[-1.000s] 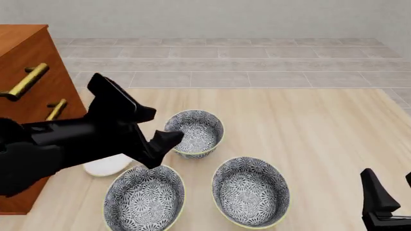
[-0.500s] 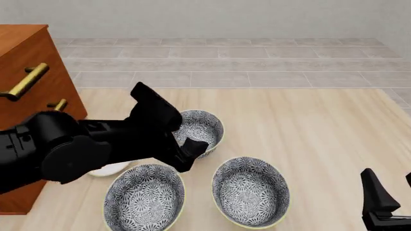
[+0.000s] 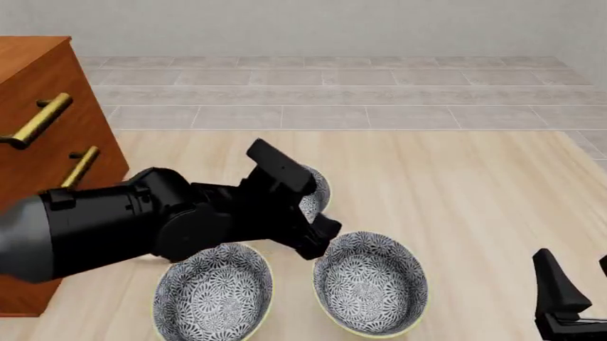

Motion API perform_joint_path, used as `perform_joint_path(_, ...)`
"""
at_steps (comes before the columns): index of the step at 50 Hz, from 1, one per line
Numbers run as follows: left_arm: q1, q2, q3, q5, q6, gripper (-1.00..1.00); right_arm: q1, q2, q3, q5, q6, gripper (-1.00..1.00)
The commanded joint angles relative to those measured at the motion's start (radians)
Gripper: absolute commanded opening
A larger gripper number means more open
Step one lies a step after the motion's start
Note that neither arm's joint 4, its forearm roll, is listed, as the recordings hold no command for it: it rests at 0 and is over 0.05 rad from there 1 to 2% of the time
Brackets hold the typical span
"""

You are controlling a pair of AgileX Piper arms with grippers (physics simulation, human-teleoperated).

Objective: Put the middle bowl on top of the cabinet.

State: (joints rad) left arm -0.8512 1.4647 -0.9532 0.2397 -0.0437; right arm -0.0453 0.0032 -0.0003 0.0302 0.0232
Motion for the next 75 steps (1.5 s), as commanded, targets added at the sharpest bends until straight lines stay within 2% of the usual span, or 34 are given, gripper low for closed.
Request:
perform_joint_path(1,-0.022,0.069,-0.023,-0.029,-0.037,1.00,0.001,0.004,-0.001,0.001,-0.001,1.00)
perform_joint_path(40,-0.025,0.183,0.066,-0.186,-0.116,1.00,0.001,0.003,0.000,0.014,-0.002,1.00)
perform_joint_path(75,-0.031,0.273,0.097,-0.290,-0.202,1.00,-0.001,-0.001,0.000,0.017,-0.004,1.00)
